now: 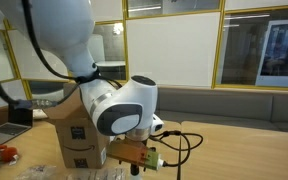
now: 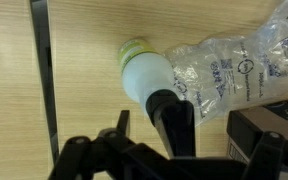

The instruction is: Put the objects on the table into the cardboard box

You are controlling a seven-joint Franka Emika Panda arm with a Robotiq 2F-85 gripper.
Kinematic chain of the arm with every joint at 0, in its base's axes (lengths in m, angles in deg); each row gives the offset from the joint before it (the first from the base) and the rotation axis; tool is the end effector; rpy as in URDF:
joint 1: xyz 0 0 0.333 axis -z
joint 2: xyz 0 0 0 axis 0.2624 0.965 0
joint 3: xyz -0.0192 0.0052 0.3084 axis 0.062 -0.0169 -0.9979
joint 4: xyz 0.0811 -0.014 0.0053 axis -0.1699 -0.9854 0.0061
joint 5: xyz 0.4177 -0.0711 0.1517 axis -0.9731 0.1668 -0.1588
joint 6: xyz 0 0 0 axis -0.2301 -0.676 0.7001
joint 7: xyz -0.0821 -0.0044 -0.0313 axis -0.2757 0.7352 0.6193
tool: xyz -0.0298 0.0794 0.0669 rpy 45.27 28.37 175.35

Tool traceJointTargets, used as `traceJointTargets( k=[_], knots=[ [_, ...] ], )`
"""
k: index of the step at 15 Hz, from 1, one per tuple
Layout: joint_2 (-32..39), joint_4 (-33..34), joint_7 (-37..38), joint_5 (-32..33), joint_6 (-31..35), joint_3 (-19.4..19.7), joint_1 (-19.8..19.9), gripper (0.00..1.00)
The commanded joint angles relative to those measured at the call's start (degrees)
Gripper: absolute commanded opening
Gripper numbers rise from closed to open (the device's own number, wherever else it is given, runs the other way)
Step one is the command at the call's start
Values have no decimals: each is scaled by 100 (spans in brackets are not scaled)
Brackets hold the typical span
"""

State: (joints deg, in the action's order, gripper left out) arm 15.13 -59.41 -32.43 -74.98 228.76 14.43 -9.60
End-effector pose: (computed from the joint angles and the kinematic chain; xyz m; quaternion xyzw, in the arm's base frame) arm 0.4649 -0.1443 0.1441 -0.9956 -0.0070 -0.0516 0.0777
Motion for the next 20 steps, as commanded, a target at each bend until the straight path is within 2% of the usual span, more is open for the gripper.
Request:
traceJointTargets(
  k=[1,12,13,14,20],
  knots=[
    [118,125,-169,-7,-126,-74,8,100],
    [247,98,-128,159,-113,-98,-14,100],
    [237,84,20,372,-87,-416,326,75],
    [245,82,26,432,-86,-444,356,74],
    [241,79,74,722,-77,-643,632,27]
  ],
)
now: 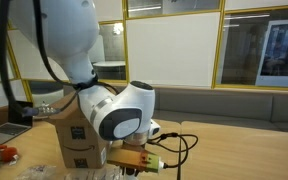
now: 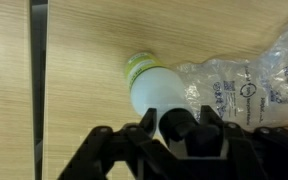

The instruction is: Put the objects on the table into the cardboard box

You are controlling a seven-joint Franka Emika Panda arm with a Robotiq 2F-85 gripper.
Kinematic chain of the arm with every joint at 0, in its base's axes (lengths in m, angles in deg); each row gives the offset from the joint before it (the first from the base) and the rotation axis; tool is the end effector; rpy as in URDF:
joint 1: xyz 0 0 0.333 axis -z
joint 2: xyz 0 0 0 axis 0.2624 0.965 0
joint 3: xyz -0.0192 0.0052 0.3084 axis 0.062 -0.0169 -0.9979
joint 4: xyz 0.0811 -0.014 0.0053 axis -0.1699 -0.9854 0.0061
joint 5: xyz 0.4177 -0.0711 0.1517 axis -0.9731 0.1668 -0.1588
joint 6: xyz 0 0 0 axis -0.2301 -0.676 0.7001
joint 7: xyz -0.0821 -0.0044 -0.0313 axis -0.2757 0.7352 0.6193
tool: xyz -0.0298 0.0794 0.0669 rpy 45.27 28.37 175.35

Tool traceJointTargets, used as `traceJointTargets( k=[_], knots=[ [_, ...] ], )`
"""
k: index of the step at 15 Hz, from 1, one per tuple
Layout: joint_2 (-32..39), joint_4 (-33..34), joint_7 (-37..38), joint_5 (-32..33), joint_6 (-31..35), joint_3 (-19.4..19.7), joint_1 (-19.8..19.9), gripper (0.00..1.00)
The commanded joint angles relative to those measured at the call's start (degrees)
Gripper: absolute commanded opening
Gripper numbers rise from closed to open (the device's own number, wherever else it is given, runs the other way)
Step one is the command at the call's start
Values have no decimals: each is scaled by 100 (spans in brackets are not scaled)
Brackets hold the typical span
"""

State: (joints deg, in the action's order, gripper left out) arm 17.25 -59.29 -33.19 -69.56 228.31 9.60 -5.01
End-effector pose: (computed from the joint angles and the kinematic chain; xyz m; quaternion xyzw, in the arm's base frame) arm 0.4609 -0.1358 0.1256 -0.9952 -0.0568 -0.0239 0.0756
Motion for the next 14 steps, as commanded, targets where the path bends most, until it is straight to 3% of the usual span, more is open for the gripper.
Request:
traceJointTargets(
  k=[1,6,10,14],
  knots=[
    [22,68,213,240,-44,-151,180,20],
    [-358,115,1694,1495,-348,234,-28,23],
    [-766,485,2863,2321,-1403,388,-60,21],
    [-1215,899,3468,2507,-2364,359,-76,21]
  ],
)
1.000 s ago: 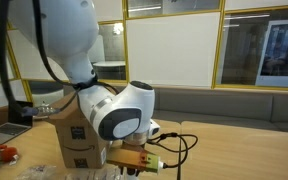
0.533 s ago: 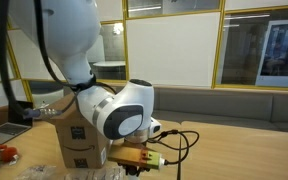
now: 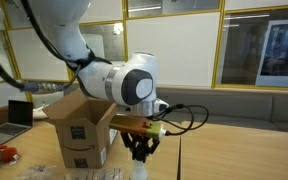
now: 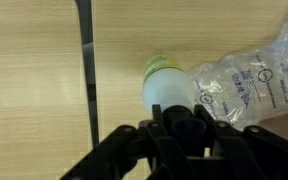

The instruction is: Put the objects on the table into the cardboard box

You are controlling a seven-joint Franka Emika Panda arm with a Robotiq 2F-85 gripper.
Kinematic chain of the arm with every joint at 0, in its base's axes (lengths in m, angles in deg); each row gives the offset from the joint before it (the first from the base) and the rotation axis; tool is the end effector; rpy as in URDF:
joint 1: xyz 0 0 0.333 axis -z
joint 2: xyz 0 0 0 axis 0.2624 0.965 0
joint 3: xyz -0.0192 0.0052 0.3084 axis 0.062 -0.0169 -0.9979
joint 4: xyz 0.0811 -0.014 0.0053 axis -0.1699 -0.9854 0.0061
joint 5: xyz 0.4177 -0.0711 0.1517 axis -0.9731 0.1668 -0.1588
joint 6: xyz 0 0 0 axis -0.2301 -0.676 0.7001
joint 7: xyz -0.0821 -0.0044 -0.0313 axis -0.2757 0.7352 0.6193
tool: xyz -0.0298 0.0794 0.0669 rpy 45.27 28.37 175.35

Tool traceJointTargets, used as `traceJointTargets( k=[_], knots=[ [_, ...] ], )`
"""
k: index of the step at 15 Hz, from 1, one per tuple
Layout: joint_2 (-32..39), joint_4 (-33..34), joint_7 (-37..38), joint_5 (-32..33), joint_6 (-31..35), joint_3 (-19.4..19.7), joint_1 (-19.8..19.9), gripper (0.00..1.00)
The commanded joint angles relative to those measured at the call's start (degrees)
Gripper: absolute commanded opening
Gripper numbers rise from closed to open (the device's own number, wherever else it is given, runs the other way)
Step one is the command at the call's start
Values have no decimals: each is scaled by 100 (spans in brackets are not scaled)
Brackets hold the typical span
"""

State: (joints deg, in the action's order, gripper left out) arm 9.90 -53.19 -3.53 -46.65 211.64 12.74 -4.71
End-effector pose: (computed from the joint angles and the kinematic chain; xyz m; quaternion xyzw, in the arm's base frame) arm 0.4950 -0.1603 0.2070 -0.9979 0.0470 0.0430 0.0155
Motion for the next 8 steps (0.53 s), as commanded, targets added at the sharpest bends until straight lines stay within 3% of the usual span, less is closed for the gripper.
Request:
traceJointTargets(
  k=[1,8],
  knots=[
    [-559,427,635,275,-904,36,-121,21],
    [-777,1728,1390,519,-2176,-67,-280,21]
  ],
)
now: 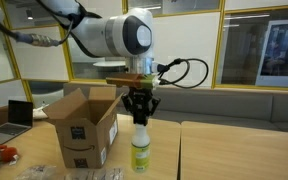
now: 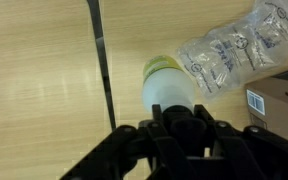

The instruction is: Put the objects on the table into the cardboard box

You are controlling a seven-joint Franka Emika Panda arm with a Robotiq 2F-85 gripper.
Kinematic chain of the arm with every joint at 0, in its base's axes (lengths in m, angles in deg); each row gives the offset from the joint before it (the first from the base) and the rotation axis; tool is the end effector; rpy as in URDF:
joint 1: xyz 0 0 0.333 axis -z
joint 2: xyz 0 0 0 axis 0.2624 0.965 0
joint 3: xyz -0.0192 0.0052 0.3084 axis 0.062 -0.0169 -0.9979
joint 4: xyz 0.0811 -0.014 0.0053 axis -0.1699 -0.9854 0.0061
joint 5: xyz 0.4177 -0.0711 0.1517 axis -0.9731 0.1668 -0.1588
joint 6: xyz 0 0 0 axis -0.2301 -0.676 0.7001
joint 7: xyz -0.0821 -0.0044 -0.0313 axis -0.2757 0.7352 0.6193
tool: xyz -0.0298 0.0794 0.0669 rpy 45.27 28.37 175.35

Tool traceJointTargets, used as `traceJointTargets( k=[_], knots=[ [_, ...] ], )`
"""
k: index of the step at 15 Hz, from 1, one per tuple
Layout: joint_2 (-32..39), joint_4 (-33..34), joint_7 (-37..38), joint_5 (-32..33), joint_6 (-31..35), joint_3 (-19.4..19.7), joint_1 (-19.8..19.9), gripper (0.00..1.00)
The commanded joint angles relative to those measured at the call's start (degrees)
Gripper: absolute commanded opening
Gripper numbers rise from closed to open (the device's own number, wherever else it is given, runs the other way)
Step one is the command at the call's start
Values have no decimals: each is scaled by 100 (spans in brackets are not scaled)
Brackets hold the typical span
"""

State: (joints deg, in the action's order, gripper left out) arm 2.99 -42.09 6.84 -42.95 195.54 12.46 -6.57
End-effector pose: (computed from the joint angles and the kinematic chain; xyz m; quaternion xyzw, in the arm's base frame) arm 0.5454 -0.1544 0.3372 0.9948 -0.0970 -0.0311 0.0076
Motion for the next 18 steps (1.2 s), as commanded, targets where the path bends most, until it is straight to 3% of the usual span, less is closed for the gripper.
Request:
traceJointTargets(
  k=[1,9,18],
  knots=[
    [-74,845,429,149,-727,-56,-123,21],
    [255,2536,1095,408,-1633,-348,-434,21],
    [991,3889,1112,257,-1941,-791,-967,21]
  ],
)
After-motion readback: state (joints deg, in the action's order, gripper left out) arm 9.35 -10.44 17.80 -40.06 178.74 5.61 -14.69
